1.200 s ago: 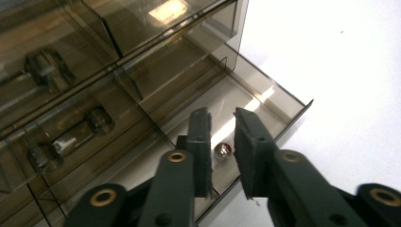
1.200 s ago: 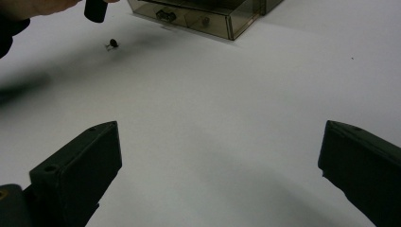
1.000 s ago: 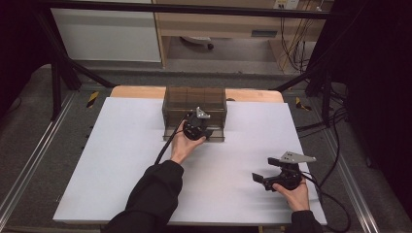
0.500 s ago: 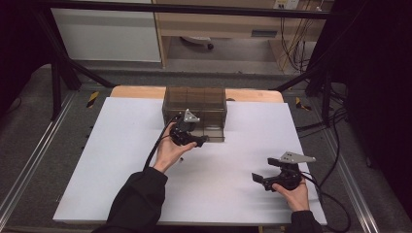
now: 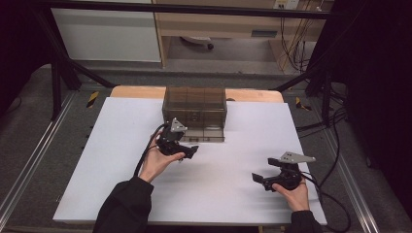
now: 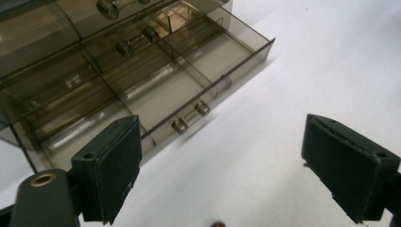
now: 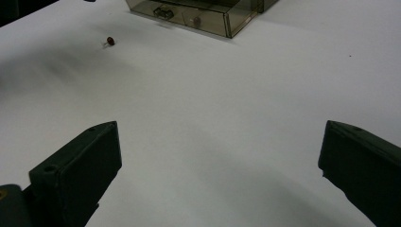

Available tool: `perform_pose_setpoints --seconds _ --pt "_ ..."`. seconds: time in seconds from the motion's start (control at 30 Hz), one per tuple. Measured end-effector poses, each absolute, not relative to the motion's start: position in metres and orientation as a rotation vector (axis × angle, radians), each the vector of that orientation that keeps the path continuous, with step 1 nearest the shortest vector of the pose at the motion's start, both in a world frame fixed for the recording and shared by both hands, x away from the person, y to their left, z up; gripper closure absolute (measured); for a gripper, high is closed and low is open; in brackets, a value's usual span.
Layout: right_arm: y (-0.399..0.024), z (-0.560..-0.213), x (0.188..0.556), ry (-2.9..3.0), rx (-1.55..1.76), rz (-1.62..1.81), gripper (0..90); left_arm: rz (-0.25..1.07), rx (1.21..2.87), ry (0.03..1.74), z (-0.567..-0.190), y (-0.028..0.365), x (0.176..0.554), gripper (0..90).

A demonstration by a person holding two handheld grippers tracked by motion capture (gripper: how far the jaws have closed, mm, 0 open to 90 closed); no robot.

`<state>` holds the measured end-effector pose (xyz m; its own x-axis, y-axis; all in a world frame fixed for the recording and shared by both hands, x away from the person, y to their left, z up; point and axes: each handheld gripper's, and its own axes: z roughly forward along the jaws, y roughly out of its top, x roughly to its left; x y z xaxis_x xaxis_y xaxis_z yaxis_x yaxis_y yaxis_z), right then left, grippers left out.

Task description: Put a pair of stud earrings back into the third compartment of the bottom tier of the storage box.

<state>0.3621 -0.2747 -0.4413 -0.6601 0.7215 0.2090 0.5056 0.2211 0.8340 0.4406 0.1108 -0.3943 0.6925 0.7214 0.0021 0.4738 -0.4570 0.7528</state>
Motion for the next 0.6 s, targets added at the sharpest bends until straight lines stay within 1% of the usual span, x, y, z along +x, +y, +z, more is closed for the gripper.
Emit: perform_pose_setpoints --seconds 0.5,0.6 --pt "-0.275 -0.442 0.362 2.273 1.165 1.415 0.8 0.435 2.171 0.922 -0.410 0.128 0.415 12.8" --pt "-0.274 -0.442 0.362 2.275 1.163 1.414 0.8 0.423 2.179 0.928 -0.416 0.130 0.413 15.0"
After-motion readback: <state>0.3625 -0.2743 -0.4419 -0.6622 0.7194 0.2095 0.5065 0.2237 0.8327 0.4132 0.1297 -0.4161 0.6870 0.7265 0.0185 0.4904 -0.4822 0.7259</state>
